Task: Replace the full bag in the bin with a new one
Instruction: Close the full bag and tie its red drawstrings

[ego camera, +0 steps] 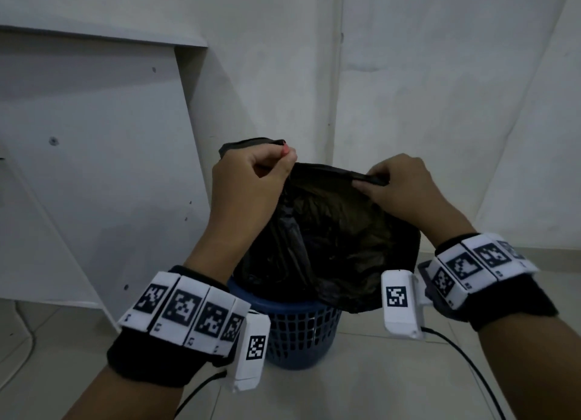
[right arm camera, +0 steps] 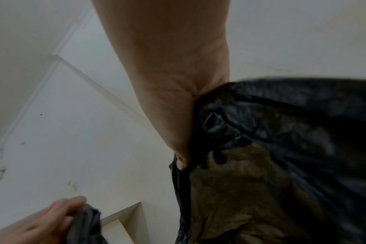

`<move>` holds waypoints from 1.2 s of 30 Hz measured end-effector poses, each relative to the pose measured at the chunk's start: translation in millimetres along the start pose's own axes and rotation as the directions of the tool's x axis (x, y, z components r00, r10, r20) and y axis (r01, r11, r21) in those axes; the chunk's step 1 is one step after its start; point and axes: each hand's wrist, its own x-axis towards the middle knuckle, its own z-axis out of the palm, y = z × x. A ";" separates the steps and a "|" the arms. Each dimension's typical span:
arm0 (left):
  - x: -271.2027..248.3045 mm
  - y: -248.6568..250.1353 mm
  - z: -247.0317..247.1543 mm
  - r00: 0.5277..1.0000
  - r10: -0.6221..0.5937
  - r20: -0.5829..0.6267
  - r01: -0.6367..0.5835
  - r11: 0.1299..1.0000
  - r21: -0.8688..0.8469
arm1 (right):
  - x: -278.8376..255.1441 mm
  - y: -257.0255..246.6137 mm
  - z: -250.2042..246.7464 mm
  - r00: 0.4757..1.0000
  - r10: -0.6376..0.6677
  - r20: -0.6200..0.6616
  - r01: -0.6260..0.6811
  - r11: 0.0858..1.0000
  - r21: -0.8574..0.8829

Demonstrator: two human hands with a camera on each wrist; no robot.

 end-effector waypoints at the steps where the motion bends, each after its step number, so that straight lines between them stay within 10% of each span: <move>1: -1.3 -0.3 1.2 1.000 0.004 0.012 -0.004 1.000 0.011 | 0.5 -4.4 1.6 0.999 -0.033 -0.019 0.034 0.999 0.035; 10: 1.3 -15.1 1.2 0.922 -0.347 0.171 0.367 0.925 -0.102 | -8.6 -52.7 24.4 0.932 -0.357 -0.066 0.363 0.917 0.164; 29: -9.5 -23.7 16.6 0.662 -0.638 0.394 0.745 0.620 -0.247 | -13.1 -49.2 48.4 0.888 -0.445 -0.113 0.455 0.885 0.096; 36: -5.2 -27.2 16.4 0.723 -0.608 0.327 0.651 0.758 -0.031 | -9.3 -39.9 47.0 0.924 -0.383 -0.015 0.382 0.924 -0.024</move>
